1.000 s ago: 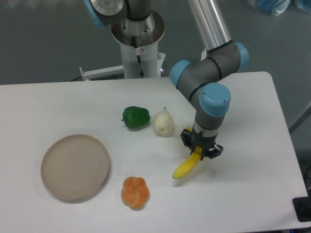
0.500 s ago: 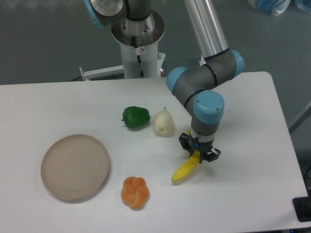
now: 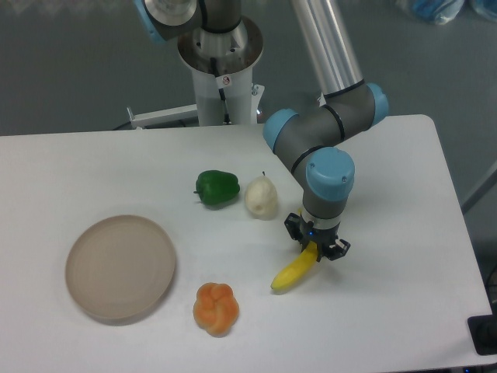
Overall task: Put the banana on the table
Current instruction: 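Lower the banana onto the table beside the pear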
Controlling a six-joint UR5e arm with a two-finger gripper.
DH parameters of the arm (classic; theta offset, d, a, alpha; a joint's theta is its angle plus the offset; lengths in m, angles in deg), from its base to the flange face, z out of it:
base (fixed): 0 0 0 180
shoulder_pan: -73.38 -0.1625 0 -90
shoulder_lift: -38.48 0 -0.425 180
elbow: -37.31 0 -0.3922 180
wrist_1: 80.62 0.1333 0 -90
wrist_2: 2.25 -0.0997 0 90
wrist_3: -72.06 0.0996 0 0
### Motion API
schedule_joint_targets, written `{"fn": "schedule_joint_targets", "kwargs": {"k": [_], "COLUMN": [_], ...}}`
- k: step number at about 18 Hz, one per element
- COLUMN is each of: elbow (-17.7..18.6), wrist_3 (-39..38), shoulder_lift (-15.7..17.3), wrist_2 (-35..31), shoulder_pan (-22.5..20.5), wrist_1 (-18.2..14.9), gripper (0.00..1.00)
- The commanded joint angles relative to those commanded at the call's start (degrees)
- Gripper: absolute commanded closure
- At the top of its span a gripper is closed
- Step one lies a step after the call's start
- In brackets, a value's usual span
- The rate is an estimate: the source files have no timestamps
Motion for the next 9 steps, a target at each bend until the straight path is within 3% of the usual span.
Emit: {"fn": "schedule_joint_targets", "kwargs": {"k": [9], "elbow": [0.09], "wrist_3": [2.71], "shoulder_lift": [-0.26], "wrist_2": [-0.35], "shoulder_pan": [0.0], "wrist_1": [0.0], "gripper": [0.78]}}
